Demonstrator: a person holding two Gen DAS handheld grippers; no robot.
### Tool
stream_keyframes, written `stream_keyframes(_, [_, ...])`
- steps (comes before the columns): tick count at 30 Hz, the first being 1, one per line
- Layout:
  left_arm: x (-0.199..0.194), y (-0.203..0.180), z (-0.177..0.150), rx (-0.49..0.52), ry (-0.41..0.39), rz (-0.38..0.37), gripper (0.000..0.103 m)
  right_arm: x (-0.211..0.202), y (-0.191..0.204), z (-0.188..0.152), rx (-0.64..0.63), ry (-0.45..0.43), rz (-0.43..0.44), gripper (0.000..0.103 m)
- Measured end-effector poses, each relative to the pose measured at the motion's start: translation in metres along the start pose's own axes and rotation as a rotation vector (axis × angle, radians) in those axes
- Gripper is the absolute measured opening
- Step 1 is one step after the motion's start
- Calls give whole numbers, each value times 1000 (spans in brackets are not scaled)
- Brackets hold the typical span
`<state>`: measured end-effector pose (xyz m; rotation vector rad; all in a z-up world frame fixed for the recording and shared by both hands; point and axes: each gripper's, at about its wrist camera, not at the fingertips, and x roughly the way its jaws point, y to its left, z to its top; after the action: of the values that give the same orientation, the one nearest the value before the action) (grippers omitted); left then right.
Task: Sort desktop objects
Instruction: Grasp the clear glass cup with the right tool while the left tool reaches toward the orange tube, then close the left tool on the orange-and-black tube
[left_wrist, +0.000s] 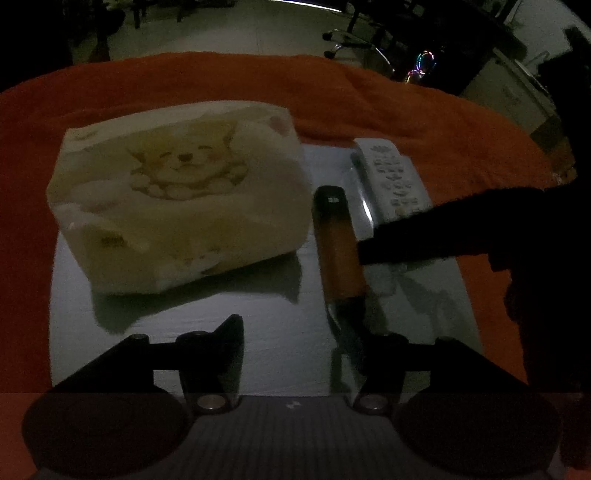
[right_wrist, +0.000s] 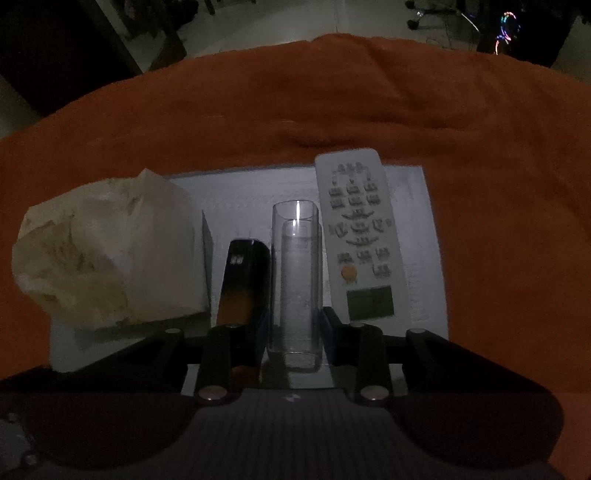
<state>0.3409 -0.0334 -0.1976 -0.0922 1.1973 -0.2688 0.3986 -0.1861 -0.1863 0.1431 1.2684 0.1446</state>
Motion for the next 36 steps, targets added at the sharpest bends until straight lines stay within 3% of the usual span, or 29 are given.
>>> stream_keyframes(6, [2, -8, 5, -1, 1, -22, 55, -17, -15, -17, -2, 14, 32, 32])
stream_keyframes(11, [9, -26, 4, 55, 33, -39, 57, -30, -39, -33, 32, 24, 59, 32])
stream_keyframes(14, [4, -31, 1, 85, 47, -29, 70, -33, -49, -36, 28, 36, 86, 32])
stream_keyframes(16, [-1, -31, 2, 98, 43, -7, 70, -34, -55, -38, 13, 44, 99, 32])
stream_keyframes(24, [10, -20, 22, -14, 13, 30, 71, -41, -61, -47, -49, 69, 87, 32])
stream_keyframes(36, [33, -39, 39, -24, 0, 66, 71, -33, -54, -49, -87, 121, 29, 35])
